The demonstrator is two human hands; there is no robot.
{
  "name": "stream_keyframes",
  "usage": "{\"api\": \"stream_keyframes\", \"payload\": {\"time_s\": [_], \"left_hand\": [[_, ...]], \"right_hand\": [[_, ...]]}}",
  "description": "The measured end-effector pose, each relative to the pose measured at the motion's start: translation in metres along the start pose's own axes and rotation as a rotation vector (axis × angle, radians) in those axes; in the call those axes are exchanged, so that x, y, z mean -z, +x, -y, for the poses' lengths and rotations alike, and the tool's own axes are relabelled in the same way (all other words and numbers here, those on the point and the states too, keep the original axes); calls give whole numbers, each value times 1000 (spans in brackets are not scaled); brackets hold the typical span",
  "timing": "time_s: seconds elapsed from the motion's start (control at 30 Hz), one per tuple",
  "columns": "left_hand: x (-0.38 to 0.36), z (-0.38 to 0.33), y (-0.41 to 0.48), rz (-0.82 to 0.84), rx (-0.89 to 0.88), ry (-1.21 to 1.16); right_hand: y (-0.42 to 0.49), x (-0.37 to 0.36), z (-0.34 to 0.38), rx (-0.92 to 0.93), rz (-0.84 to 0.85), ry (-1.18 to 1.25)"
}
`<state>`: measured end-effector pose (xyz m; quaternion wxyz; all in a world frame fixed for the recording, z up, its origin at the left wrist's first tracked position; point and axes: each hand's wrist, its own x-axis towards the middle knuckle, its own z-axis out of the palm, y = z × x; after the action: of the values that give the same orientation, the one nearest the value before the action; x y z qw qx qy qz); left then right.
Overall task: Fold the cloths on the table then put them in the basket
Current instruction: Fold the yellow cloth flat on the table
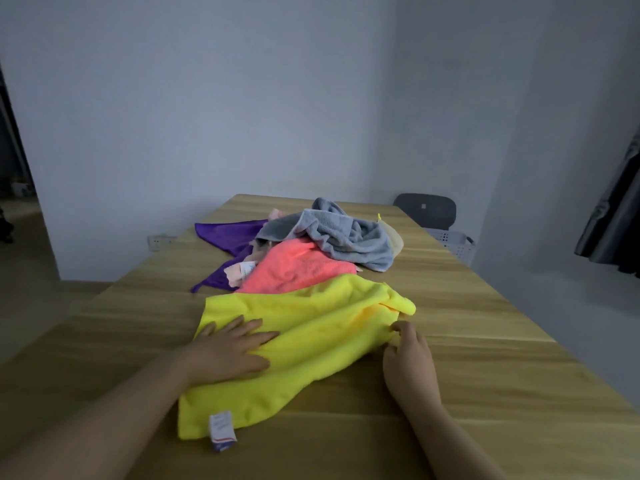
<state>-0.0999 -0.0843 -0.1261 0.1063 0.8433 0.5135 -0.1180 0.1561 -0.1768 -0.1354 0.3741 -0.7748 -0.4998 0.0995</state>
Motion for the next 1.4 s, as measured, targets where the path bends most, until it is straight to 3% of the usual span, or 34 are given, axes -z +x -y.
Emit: {"api": "stream_keyframes", "payload": {"time_s": [0.07,0.17,0.2,0.3,0.47,0.6,0.73,0.8,0.9,1.03,1.17,1.23,1.33,1.4], "left_hand": [[17,-12,7,-61,61,-46],[16,-48,17,-405,67,-219],[7,-59,19,-398,55,-256],[-24,-73,22,-236,68,-80],[-23,-67,25,-212,47,-8],[-28,-64,19,-242,24,-10],[-32,-62,14,-263,20,-41],[-32,-62,12,-255,29,-49],[-32,-63,9,-248,37,-53],[-32,-66,7,-248,37,-54],[-31,-67,6,-258,37,-51],[-32,-67,6,-259,37,-42],[-32,-66,9,-258,45,-29],[-32,-66,9,-260,45,-25]], "right_hand": [[5,-1,0,-21,-4,9],[9,-3,1,-31,-14,6],[9,-4,1,-29,-15,5],[8,-3,-1,2,13,6],[7,1,0,46,-19,117],[2,8,3,68,-209,532],[1,13,10,-103,-83,1188],[0,10,9,-179,-90,1039],[-1,3,2,-122,-192,429],[-7,-2,4,-58,-1,-87],[-6,-5,14,-82,102,-151],[-1,-2,21,-213,193,162],[8,5,34,-464,372,1080],[14,11,36,-558,423,1373]]}}
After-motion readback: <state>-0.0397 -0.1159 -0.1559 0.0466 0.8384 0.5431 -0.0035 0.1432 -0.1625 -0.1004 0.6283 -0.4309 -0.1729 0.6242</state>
